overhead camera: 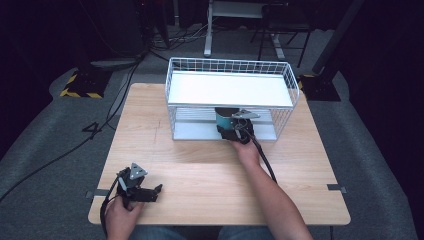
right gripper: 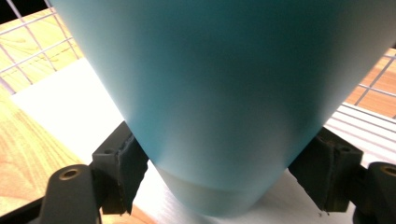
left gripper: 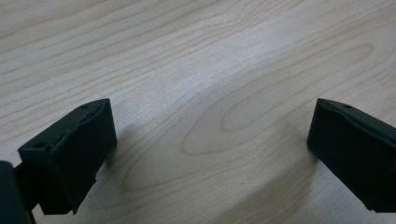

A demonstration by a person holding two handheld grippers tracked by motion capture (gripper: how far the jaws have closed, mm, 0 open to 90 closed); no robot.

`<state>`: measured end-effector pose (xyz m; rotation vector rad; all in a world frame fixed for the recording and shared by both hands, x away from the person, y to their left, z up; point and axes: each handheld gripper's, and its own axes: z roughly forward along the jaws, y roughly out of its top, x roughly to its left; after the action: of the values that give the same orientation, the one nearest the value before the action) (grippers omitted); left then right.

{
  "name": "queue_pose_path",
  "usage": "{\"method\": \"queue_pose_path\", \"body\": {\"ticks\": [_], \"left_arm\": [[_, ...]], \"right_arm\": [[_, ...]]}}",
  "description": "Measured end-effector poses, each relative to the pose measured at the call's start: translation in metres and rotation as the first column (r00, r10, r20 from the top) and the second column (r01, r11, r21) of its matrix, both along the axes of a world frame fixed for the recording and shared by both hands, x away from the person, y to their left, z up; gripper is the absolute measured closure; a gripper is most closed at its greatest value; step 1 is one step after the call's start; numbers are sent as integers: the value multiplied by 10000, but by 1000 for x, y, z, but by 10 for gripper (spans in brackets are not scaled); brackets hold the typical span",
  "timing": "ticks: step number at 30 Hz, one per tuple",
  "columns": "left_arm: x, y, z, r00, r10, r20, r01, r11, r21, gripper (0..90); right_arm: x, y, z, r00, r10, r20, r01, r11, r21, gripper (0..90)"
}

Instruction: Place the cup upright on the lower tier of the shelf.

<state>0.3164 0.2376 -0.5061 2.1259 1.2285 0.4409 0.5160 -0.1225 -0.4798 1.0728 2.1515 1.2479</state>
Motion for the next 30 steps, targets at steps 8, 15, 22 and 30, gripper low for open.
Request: {"method": "queue_pose_path", "body": {"ticks": [8,15,22,30], "left_arm": [[-1,0,0,10000,45,26,-45,10000,2,18],[-1,0,0,10000,60,25,-60,10000,4,18],[-1,0,0,10000,57,1,-57,10000,-21,18],[-1,0,0,10000,59,1,-59,10000,-20,19]], "right_arm": [[8,0,-4,9998,-122,179,122,9999,-2,255],[14,4,-7,9995,-295,114,295,9996,-27,254],[17,6,-11,9989,-454,70,454,9990,19,253],[19,4,-11,9984,-562,-11,563,9982,197,217]]}}
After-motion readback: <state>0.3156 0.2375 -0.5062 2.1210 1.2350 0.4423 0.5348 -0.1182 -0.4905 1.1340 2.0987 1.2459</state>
